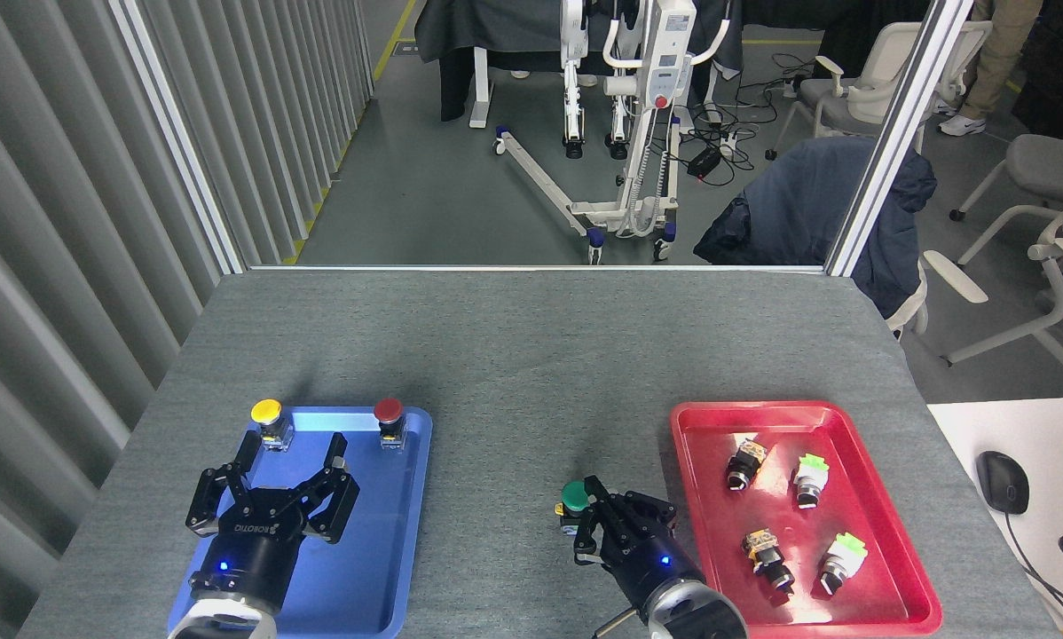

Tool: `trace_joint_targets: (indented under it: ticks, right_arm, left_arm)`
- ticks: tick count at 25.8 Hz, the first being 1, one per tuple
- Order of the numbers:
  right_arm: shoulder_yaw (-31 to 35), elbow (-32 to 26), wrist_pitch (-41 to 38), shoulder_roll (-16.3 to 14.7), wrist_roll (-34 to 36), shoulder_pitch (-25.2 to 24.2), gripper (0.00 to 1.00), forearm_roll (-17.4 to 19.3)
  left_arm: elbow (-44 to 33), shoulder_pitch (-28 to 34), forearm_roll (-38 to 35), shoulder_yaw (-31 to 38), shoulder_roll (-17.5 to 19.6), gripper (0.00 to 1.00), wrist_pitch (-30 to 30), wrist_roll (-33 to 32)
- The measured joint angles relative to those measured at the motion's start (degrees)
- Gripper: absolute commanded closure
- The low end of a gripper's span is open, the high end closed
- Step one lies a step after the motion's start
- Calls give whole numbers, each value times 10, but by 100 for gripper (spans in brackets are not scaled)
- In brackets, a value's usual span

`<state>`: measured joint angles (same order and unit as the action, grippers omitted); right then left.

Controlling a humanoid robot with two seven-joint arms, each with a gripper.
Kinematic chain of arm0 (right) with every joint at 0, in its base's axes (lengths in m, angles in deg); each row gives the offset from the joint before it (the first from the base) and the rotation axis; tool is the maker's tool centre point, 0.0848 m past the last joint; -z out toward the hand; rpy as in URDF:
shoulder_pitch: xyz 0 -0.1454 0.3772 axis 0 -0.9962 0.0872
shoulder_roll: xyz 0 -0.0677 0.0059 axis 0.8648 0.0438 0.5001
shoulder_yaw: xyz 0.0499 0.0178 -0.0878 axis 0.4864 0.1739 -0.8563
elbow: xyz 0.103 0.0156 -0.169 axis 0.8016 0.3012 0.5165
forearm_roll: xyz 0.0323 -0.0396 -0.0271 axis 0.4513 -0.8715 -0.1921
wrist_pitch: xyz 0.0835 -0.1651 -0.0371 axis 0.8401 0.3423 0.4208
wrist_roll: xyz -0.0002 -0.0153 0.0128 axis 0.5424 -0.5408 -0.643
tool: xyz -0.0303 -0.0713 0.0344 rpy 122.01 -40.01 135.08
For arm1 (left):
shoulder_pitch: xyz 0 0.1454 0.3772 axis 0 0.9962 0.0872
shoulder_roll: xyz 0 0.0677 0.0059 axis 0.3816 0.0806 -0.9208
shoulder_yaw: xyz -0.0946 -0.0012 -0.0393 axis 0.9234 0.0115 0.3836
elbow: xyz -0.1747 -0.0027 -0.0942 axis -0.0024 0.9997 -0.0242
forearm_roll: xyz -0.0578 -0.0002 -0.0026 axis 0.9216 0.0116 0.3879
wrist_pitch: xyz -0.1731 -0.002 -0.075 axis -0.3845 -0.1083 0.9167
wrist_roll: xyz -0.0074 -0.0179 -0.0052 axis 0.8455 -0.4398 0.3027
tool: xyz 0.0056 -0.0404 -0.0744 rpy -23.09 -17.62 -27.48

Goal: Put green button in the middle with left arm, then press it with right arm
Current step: 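Press down on the green button with the right gripper, then withdraw the right gripper back to the red tray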

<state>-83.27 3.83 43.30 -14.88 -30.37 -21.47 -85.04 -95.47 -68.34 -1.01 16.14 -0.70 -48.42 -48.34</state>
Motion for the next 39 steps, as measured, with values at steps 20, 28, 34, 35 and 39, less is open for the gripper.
trace_joint_targets:
  ticks: [20,28,34,35,39]
  right_arm:
    - [0,40,2,0,3,11,100,1]
    - [15,-30,24,10,43,15,36,27]
    - [46,-66,69,9,54,16,1,36]
    - [57,-69,73,7,57,16,1,36]
    - [116,-75,83,1,74,8,1,37]
  left_arm:
    - [-16,58,6,-25,-15,2,48,10]
    - [-17,61,5,-34,-15,2,47,10]
    - [-22,59,5,-34,-14,2,46,9]
    - [-22,59,5,-34,-14,2,46,9]
    - [-22,63,5,-35,-13,2,46,9]
